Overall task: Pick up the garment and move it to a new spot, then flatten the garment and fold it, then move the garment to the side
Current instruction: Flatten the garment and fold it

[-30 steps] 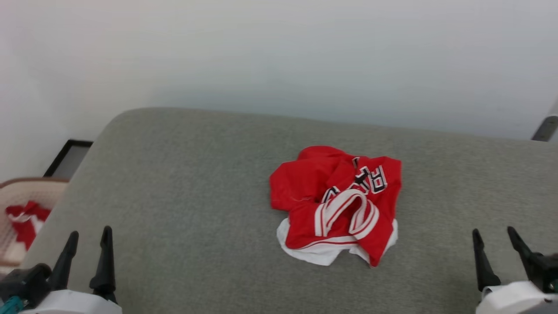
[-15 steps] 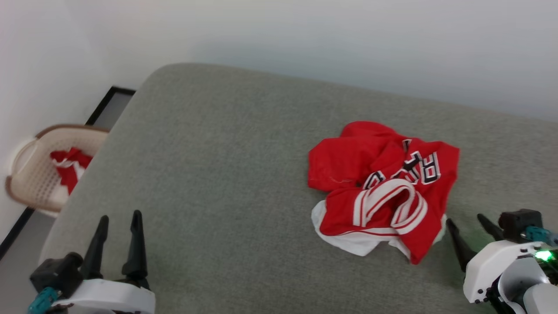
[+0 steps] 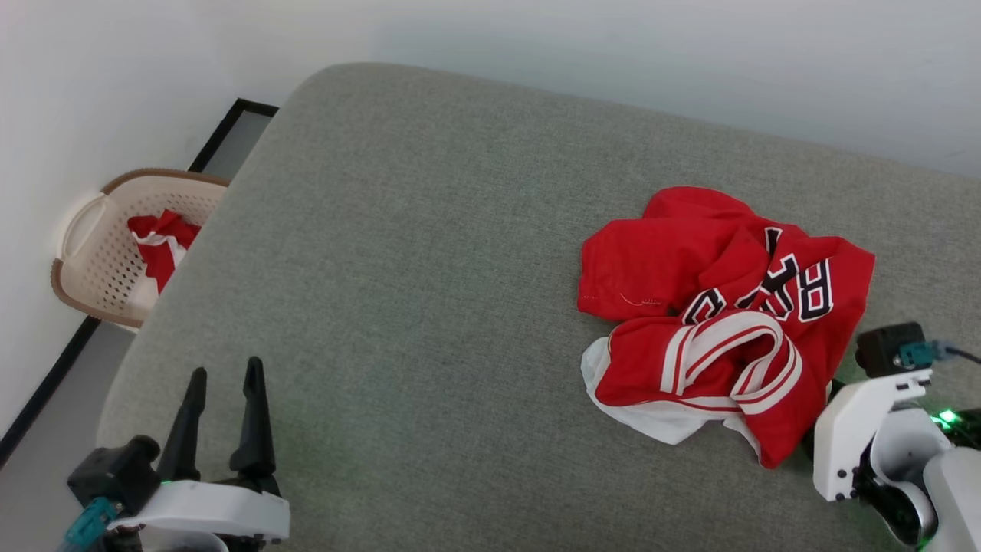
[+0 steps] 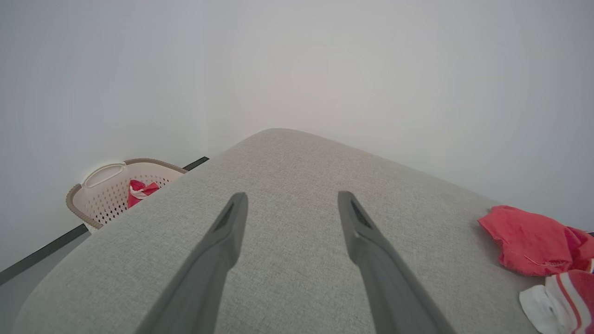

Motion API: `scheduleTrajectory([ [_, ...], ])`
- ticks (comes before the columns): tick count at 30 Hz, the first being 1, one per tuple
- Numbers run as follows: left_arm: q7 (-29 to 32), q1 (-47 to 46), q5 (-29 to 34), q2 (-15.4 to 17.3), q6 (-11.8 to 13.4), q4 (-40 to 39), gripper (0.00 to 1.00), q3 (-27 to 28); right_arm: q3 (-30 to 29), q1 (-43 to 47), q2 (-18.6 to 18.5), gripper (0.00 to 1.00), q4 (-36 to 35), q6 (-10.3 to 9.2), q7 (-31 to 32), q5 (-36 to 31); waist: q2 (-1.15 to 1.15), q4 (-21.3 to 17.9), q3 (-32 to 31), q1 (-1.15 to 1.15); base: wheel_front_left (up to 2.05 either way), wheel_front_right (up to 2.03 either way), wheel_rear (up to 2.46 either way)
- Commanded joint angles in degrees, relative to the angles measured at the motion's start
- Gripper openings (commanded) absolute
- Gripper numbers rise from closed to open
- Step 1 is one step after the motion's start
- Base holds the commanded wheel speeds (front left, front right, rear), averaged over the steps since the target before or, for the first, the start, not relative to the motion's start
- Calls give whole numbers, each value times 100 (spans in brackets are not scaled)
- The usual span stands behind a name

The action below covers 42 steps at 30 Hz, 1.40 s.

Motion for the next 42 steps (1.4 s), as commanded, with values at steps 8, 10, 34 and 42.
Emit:
scheduleTrajectory([
  [8, 0, -81, 171, -145, -133, 120, 100, 208, 346, 72, 63, 0, 515, -6, 579, -97, 0, -60, -51, 0, 0, 0, 0],
  [10, 0, -60, 212, -152, -144, 139, 100, 265, 299, 2, 30, 0, 453, -5, 563, -51, 0, -107, -92, 0, 0, 0, 0],
  [34, 0, 76, 440, 4, -231, 222, 100, 324, -1066, -117, -1215, 0, 305, -7, 372, -162, 0, -792, -562, 0, 0, 0, 0],
  [42, 0, -67, 447, 36, -241, 278, 100, 204, -1214, -370, -1383, 0, 1379, -7, -71, -382, 0, -768, -487, 0, 0, 0, 0],
])
